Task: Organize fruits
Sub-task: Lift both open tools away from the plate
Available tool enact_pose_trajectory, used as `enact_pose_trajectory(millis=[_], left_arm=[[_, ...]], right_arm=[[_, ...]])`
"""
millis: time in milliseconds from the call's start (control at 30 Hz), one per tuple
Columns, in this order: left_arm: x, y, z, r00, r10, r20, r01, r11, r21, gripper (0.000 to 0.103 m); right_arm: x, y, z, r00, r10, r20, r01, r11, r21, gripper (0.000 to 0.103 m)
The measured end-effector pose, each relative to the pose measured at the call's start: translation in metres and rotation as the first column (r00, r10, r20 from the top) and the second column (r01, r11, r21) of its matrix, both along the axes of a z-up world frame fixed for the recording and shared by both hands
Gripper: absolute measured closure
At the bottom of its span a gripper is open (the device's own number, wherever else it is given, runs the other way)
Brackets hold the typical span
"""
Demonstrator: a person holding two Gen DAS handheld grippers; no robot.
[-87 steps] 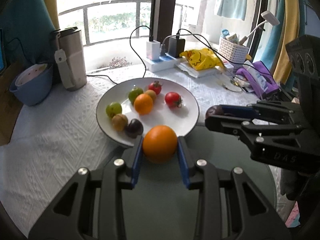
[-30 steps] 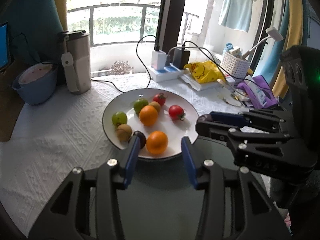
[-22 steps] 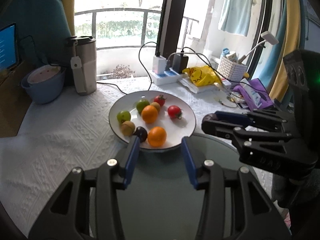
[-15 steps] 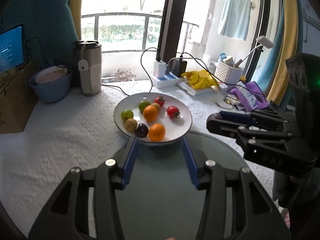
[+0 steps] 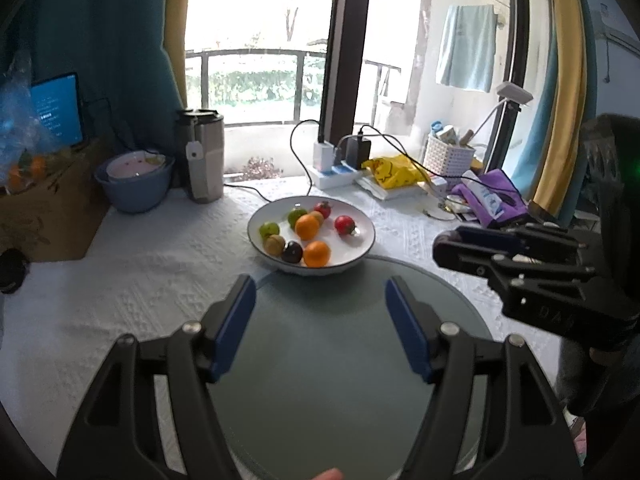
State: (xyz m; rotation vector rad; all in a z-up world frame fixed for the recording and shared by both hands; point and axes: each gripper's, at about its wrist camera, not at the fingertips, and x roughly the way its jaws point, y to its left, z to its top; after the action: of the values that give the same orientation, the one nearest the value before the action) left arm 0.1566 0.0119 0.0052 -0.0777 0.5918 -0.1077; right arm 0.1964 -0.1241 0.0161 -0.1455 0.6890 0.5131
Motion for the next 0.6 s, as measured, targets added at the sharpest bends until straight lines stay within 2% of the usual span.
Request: enact_pose_trajectory(millis=[233, 267, 300, 367, 533, 600], left_arm=[[-0.026, 0.004, 0.015, 0.999, 0.021, 0.046, -0.021, 1.000, 0.003, 0.034], [-0.030, 0.004, 0.018, 0.998, 0.031, 0.057, -0.031, 0.999, 0.009, 0.030], [-0.034, 0.004, 0.020, 0.997, 0.033, 0.067, -0.034, 0.999, 0.011, 0.020], [-0.041, 0.005, 0.025, 0.996, 0.032, 0.088, -0.033, 0.999, 0.009, 0.011], [-0.061, 0.007, 0.041, 0.991, 0.042, 0.129, -0.044, 0.999, 0.017, 0.010], [-0.068, 0.009, 0.048, 0.988, 0.053, 0.142, -0.055, 0.998, 0.013, 0.010]], right_arm=[[-0.032, 0.001, 0.021, 0.998, -0.012, 0.062, 0.013, 1.000, -0.011, 0.071], [-0.036, 0.001, 0.025, 0.997, -0.016, 0.071, 0.016, 1.000, -0.010, 0.071], [-0.039, 0.000, 0.028, 0.996, -0.022, 0.082, 0.023, 1.000, -0.006, 0.071], [-0.048, -0.002, 0.036, 0.994, -0.029, 0.104, 0.029, 1.000, -0.002, 0.071], [-0.070, -0.004, 0.055, 0.986, -0.050, 0.157, 0.049, 0.999, 0.009, 0.071], [-0.077, -0.007, 0.063, 0.982, -0.058, 0.178, 0.057, 0.998, 0.012, 0.068]])
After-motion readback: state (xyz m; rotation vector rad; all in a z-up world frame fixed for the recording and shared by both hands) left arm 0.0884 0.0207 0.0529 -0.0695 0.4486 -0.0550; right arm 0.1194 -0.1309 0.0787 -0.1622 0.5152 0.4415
